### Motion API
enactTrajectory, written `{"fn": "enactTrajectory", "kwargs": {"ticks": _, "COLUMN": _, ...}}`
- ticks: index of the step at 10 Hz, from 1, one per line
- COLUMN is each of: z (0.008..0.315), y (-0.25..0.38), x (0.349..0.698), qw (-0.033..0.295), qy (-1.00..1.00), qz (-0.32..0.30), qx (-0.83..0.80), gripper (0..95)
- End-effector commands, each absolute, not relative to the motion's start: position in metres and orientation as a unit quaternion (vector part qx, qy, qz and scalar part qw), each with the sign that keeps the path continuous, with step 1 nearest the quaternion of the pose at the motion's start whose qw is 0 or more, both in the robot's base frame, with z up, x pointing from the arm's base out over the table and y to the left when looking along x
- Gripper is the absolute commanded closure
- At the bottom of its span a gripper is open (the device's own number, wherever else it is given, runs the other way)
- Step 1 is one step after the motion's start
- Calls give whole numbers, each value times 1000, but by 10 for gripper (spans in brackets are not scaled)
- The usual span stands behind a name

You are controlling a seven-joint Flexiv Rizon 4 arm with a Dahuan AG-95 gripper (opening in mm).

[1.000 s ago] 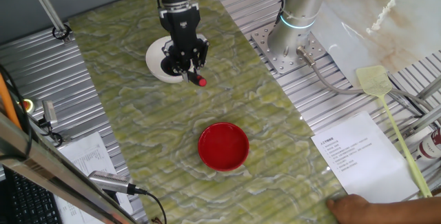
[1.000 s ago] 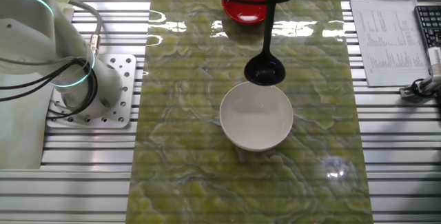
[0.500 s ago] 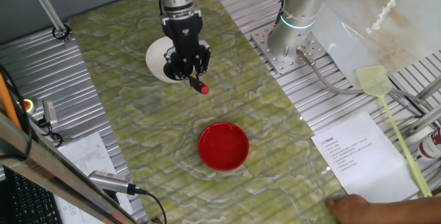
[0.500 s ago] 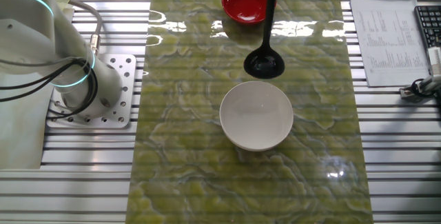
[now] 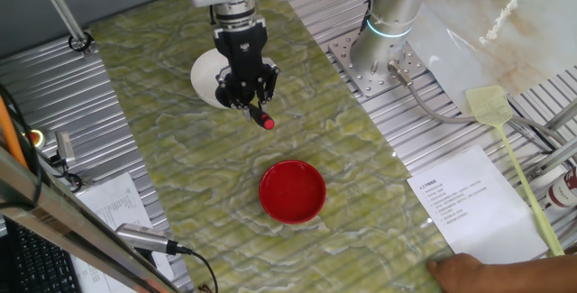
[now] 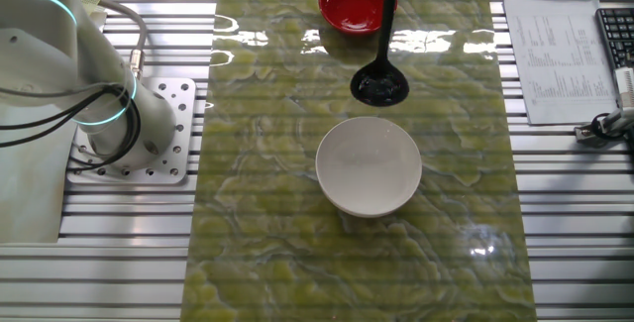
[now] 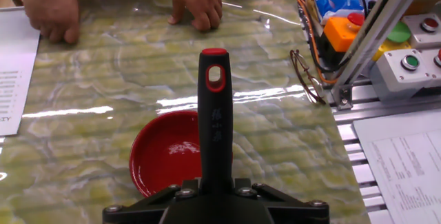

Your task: Scoop water with a large spoon from one bowl to another

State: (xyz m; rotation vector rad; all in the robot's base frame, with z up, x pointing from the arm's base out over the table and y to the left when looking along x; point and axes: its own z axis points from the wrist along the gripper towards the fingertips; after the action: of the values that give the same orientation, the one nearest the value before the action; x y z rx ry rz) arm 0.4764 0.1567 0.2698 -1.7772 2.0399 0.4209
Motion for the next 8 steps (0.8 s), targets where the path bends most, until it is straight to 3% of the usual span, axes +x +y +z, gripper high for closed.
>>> {"fn": "enactTrajectory", "kwargs": {"ticks": 1, "z": 270, "y": 157, "x": 476, "qw": 195, "qy": 735, "qz": 138, "qx": -634, "gripper": 950}}
{"fn": "enactTrajectory", "kwargs": {"ticks": 8, "z": 270, "y": 157, "x": 476, "qw": 200, "qy": 695, "qz": 123, "qx": -679, "gripper": 950}}
